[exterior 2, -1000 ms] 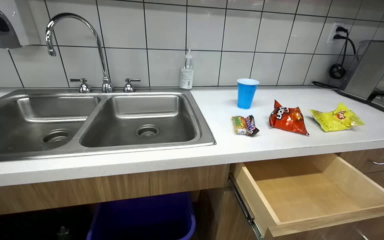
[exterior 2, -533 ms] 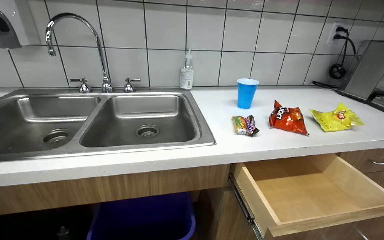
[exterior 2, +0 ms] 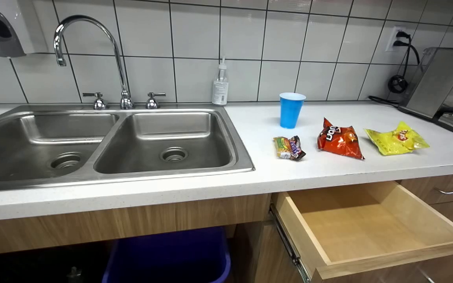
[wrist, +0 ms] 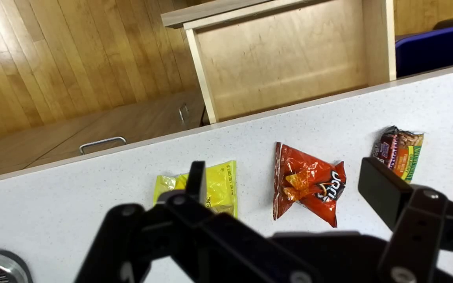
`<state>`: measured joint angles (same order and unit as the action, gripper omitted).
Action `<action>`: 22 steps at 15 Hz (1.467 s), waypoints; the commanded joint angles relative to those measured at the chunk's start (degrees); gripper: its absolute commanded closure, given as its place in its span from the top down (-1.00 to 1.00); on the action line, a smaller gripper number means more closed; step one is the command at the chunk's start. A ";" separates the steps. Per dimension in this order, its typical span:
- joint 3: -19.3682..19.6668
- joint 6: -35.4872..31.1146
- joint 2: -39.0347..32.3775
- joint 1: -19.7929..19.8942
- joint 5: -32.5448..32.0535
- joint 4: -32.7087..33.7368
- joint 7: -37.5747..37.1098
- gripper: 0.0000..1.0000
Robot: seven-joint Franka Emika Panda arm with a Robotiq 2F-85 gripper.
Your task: Put the red and yellow packets in the open drawer, then close the drawer
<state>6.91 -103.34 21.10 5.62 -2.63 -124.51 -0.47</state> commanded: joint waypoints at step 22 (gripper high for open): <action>-5.11 -18.18 -9.59 -0.48 3.02 -5.84 -21.32 1.00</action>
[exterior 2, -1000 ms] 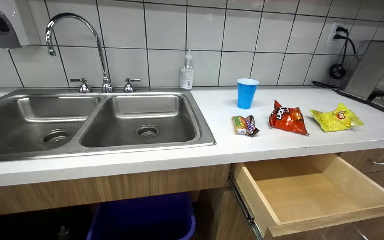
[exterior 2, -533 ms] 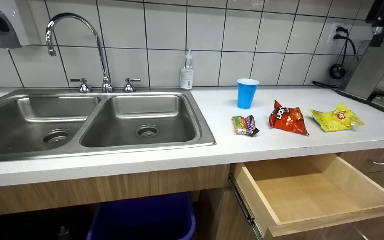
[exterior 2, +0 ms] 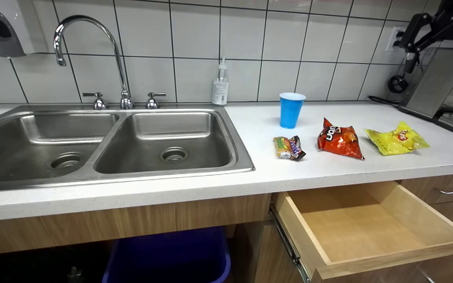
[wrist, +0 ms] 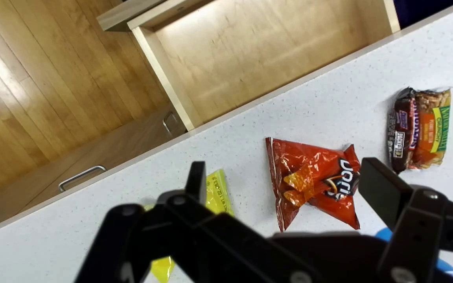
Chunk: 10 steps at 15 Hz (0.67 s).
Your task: Put the red and yellow packets in the open drawer, then close the drawer
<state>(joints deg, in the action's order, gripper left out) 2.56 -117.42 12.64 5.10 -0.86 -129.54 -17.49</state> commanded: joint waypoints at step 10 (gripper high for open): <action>-2.09 -17.07 -6.32 -0.17 1.07 -2.95 -17.94 1.00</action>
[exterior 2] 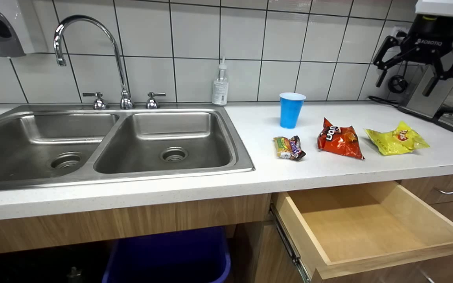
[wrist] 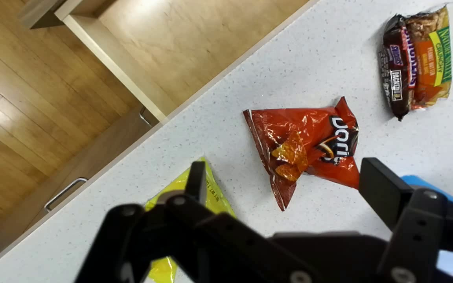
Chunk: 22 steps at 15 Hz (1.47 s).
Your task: Put the red and yellow packets in the open drawer, then close the drawer
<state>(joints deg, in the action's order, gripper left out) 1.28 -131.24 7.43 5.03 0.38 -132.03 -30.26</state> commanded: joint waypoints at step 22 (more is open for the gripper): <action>1.42 -15.77 -15.41 -4.86 -12.47 2.06 -41.45 1.00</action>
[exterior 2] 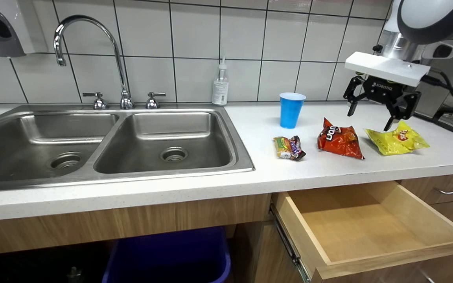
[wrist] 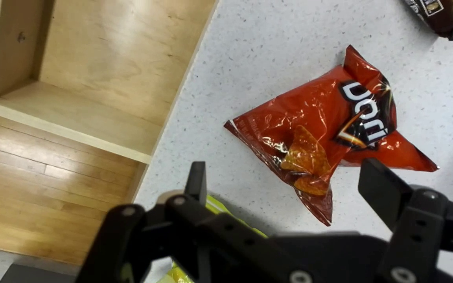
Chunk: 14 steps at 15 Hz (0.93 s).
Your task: Put the red and yellow packets in the open drawer, then close the drawer
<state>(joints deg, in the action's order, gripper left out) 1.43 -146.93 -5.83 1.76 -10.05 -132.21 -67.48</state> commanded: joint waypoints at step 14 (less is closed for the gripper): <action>4.53 1.66 -10.85 -5.16 -0.81 10.16 -9.18 1.00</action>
<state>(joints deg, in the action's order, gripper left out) 4.59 -146.89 -14.62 -1.88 -10.61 -125.18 -74.56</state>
